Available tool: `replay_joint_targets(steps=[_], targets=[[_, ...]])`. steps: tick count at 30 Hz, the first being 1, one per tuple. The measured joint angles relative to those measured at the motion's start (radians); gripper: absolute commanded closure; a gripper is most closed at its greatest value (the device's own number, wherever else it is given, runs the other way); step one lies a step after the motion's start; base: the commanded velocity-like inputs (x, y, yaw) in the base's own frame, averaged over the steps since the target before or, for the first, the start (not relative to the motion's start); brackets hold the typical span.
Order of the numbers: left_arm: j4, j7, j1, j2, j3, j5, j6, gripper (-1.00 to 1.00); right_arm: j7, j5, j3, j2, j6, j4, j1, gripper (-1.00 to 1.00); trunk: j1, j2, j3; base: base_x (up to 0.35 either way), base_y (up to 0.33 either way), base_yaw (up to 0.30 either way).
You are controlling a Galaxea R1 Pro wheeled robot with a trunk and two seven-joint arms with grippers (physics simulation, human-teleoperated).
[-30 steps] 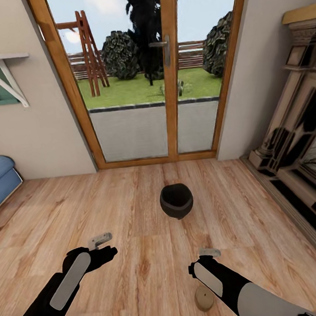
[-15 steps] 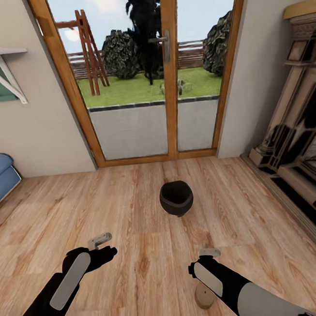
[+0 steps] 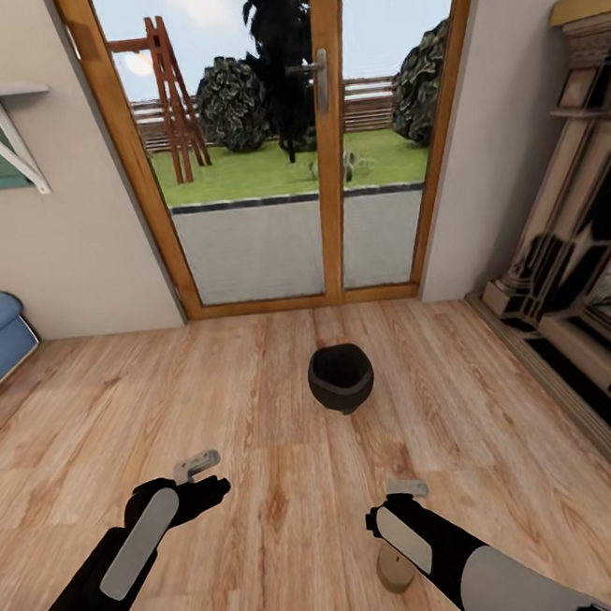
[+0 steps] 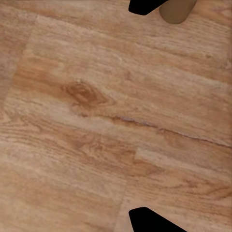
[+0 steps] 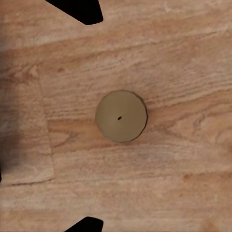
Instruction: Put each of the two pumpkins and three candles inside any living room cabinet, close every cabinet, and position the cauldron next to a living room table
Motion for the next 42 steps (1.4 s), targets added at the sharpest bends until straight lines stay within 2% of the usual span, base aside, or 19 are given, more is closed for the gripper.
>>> replay_joint_targets(steps=[24, 28, 33, 42], targets=[[0.000, 0.002, 0.000, -0.011, -0.002, -0.001, 0.000, -1.00, 0.002, -0.003, -0.001, 0.003, -0.012, 0.005, 0.000, -1.00, 0.092, -0.168, -0.075, 0.000, 0.000, 0.000], [0.000, 0.002, 0.000, -0.012, -0.002, -0.001, 0.000, -1.00, 0.003, -0.003, -0.001, 0.005, -0.015, 0.039, 0.000, -1.00, 0.107, -0.196, -0.088, 0.000, 0.000, 0.000], [0.000, 0.002, 0.000, -0.012, -0.002, -0.001, 0.000, -1.00, 0.044, -0.001, -0.001, 0.005, -0.018, 0.075, 0.000, -1.00, 0.127, -0.231, -0.103, 0.000, 0.000, 0.000], [0.000, 0.002, 0.000, -0.012, -0.003, -0.001, 0.000, -1.00, 0.056, -0.001, -0.001, 0.005, -0.020, 0.079, 0.000, -1.00, 0.161, -0.294, -0.132, 0.000, 0.000, 0.000]])
